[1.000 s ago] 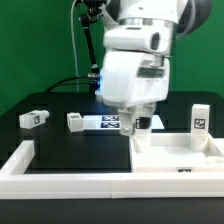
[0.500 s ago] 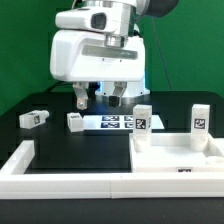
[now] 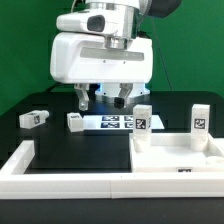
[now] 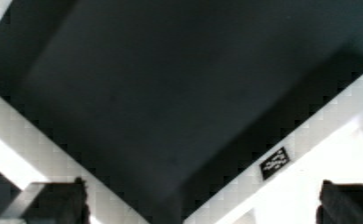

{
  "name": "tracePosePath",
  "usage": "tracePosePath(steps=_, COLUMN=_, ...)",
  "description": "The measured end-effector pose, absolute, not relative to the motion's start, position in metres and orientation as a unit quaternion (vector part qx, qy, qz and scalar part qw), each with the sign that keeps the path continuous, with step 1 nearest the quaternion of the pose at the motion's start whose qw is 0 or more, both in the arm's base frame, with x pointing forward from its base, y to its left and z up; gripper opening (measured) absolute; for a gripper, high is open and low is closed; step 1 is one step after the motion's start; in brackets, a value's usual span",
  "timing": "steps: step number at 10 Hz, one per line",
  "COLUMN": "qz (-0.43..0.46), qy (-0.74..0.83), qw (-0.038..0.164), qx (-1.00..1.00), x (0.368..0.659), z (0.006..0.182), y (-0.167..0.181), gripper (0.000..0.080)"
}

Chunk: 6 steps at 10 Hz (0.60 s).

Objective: Assemble square table

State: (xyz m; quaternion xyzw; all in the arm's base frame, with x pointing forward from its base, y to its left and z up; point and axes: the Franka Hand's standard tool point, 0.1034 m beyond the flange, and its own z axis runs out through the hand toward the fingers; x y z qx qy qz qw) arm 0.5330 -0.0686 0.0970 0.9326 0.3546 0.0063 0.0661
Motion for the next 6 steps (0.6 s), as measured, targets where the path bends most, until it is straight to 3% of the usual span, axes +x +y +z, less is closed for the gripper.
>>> tracePosePath(steps=3, qz=-0.077, qy=0.318, qw=0.058, qx=0.943, x=0.477, z=0.085, y=-0.087, gripper=0.0649)
tracePosePath(steps=6, qz=-0.142, qy=0.305, qw=0.057, qx=0.940, x=0.471, z=0.078, y=-0.079, gripper=0.0649)
